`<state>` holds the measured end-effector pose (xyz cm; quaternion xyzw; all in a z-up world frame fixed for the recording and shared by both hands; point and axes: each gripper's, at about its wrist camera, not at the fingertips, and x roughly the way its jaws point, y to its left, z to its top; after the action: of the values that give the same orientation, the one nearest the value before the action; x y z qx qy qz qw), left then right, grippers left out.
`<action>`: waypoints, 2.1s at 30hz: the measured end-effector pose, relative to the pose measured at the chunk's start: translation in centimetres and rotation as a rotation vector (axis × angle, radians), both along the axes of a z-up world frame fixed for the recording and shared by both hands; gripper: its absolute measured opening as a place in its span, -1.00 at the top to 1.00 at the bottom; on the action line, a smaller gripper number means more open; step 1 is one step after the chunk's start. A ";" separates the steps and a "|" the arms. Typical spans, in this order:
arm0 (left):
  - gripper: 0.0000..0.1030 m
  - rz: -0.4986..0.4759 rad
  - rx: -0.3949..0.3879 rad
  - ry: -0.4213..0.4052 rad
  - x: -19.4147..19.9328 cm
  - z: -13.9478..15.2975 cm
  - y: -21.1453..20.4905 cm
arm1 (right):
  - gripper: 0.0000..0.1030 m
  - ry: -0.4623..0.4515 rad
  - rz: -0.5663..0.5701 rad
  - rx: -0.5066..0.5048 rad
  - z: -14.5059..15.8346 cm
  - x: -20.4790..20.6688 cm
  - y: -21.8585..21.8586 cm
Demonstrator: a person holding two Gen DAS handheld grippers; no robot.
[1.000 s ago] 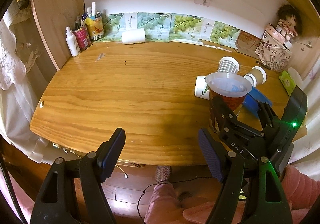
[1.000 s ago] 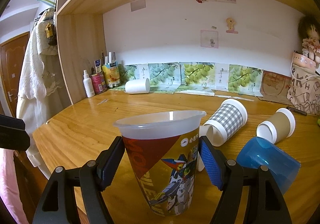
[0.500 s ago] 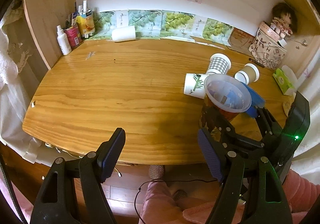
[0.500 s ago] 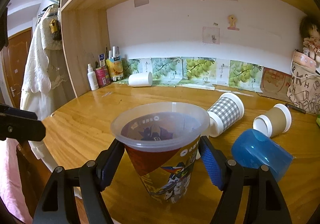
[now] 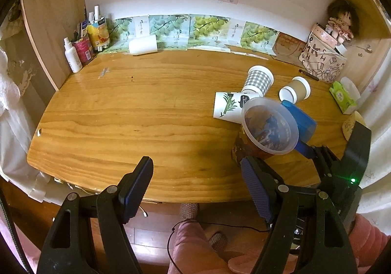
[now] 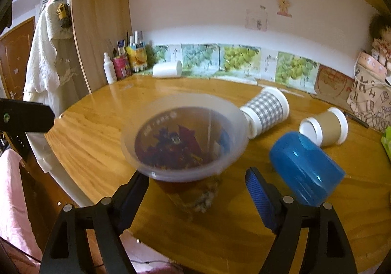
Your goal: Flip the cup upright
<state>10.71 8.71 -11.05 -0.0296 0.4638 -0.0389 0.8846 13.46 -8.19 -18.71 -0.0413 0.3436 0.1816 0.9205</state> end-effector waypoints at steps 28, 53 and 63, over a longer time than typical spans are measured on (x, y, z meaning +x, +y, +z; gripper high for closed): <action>-0.74 0.140 0.062 0.060 -6.2 4.6 -5.3 | -1.00 0.378 -0.258 0.053 12.0 -11.2 -7.9; -0.74 0.218 0.137 -0.217 -10.4 8.8 -6.1 | -1.00 0.132 -0.251 0.078 15.5 -14.4 -7.8; -0.74 0.168 0.141 -0.269 -10.2 9.2 -6.6 | -1.00 0.118 -0.278 0.082 15.6 -13.9 -7.7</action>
<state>0.46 2.09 -1.88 -0.0007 0.3389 0.0641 0.9386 -0.42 -15.91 -3.13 0.0551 0.3920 0.0684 0.9158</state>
